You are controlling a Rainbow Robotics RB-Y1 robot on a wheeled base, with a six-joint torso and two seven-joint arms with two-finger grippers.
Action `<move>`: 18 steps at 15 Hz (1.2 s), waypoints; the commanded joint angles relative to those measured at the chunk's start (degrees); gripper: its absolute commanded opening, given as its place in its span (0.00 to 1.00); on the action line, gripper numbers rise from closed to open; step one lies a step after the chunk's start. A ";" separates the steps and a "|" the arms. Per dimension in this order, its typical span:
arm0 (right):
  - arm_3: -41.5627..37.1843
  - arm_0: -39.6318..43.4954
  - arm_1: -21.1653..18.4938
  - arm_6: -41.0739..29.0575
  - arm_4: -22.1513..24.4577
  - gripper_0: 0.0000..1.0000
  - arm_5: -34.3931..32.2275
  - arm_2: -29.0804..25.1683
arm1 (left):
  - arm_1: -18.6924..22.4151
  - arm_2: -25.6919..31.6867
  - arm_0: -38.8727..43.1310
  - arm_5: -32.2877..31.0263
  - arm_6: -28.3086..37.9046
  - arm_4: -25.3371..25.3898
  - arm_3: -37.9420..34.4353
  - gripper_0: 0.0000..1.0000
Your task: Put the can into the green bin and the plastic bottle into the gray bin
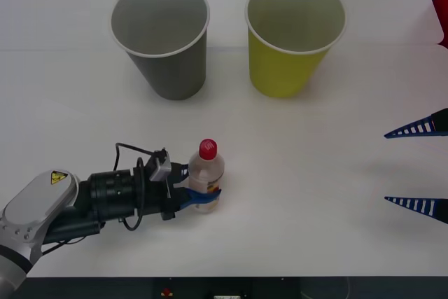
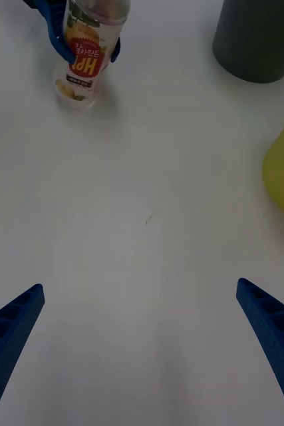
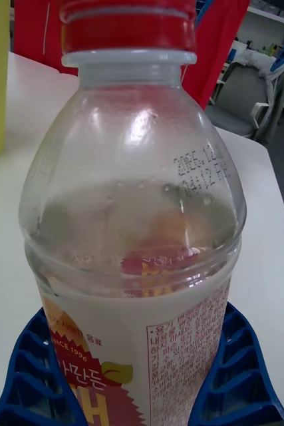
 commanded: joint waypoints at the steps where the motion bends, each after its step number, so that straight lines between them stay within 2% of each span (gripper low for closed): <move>1: 0.00 0.00 0.00 0.00 0.00 1.00 0.00 0.00 | 0.29 0.98 -0.10 -1.61 0.13 -0.01 -0.55 0.00; 3: 0.00 0.00 0.00 0.00 0.00 1.00 0.00 0.00 | 1.87 2.12 0.25 -3.45 0.57 -0.01 -1.08 0.00; 5: 0.00 0.00 0.00 0.00 0.00 1.00 0.00 0.00 | 5.65 3.44 1.66 -3.72 1.28 1.05 -3.80 0.00; 7: 0.00 0.00 0.00 0.00 0.00 1.00 0.00 0.00 | 11.27 4.49 4.47 -3.63 6.55 2.72 -9.61 0.00; 9: 0.00 0.00 0.00 0.00 0.00 1.00 0.00 0.00 | 15.23 7.22 7.73 -2.57 12.53 2.89 -16.20 0.00; 11: 0.00 0.00 0.00 0.00 0.00 1.00 0.00 0.00 | 19.27 9.06 10.45 1.38 17.80 1.22 -23.05 0.00; 13: 0.00 0.00 0.00 0.00 0.00 1.00 0.00 0.00 | 25.16 10.73 14.05 6.83 24.92 0.61 -31.23 0.00; 15: 0.00 0.00 0.00 0.00 0.00 1.00 0.00 0.00 | 29.90 13.99 17.13 9.03 31.69 0.52 -36.94 0.00; 18: 0.00 0.00 0.00 0.00 0.00 1.00 0.00 0.00 | 33.86 20.58 19.50 8.94 42.41 -0.98 -42.30 0.00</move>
